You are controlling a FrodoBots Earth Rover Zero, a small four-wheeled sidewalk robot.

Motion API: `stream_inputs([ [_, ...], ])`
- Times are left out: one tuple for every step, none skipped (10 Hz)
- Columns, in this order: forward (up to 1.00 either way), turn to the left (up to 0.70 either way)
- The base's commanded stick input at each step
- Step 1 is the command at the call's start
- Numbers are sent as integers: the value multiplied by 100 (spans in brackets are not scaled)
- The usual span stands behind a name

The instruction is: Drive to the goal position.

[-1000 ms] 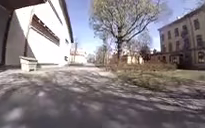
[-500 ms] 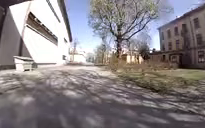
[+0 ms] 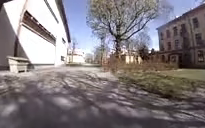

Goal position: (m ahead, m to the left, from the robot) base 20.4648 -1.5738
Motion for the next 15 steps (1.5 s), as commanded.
stream_inputs([
  [85, 34],
  [85, 34],
  [85, 7],
  [85, 0],
  [85, 0],
  [85, 0],
  [85, 0],
  [85, 0],
  [85, 0],
  [85, 0],
  [85, 0],
  [85, 0],
  [85, 0],
  [85, 0],
  [85, 0],
])
